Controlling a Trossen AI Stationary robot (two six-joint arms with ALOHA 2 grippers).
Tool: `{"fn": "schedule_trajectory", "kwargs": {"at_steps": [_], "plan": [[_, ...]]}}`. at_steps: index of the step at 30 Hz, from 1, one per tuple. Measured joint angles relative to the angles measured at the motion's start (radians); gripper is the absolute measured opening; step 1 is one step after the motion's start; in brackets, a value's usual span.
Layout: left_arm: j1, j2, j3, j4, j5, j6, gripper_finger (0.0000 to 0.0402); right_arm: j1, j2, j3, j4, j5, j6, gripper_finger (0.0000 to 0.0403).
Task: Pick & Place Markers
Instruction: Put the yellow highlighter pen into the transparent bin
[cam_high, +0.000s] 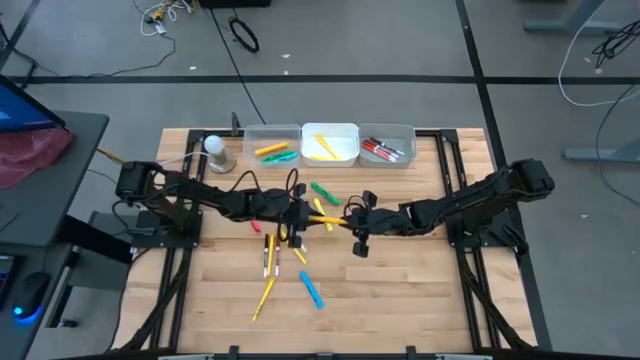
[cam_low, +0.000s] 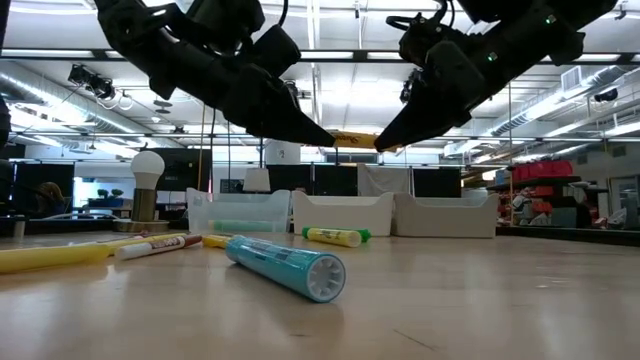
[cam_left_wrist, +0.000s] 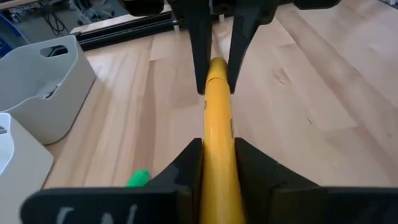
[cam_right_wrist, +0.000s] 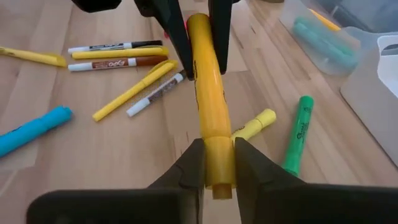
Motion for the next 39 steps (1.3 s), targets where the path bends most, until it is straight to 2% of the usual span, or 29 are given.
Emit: {"fn": "schedule_trajectory", "kwargs": {"at_steps": [6,12,16,20,23,28,31,36,39], "plan": [[0.004,-0.036,0.003,-0.074,-0.012,-0.060,0.0072,-0.001,-0.023,0.001,-0.012,-0.024,0.019,0.0108],[0.066,-0.216,0.001,-0.463,-0.242,-0.169,0.0072,0.000,-0.084,0.001,-0.080,0.002,0.093,0.0155],[0.183,-0.362,0.010,-0.738,-0.322,-0.262,0.0072,-0.001,-0.095,0.001,-0.068,0.046,0.089,0.0157],[0.372,-0.424,0.082,-0.935,-0.325,-0.250,0.0072,-0.002,-0.094,0.001,-0.041,0.045,0.070,0.0150],[0.534,-0.400,0.141,-0.996,-0.237,-0.175,0.0072,-0.002,-0.093,0.001,-0.024,0.045,0.054,0.0145],[0.731,-0.266,0.207,-1.019,-0.115,-0.024,0.0072,-0.005,-0.093,0.001,-0.001,0.041,0.052,0.0138],[0.789,-0.166,0.240,-1.014,-0.069,0.027,0.0072,-0.005,-0.093,0.001,0.002,0.041,0.040,0.0137],[0.820,-0.022,0.265,-0.936,-0.067,0.056,0.0072,-0.005,-0.092,0.001,0.000,0.041,0.037,0.0137],[0.826,0.034,0.265,-0.893,-0.064,0.058,0.0094,-0.005,-0.092,0.001,-0.001,0.041,0.037,0.0136]]}}
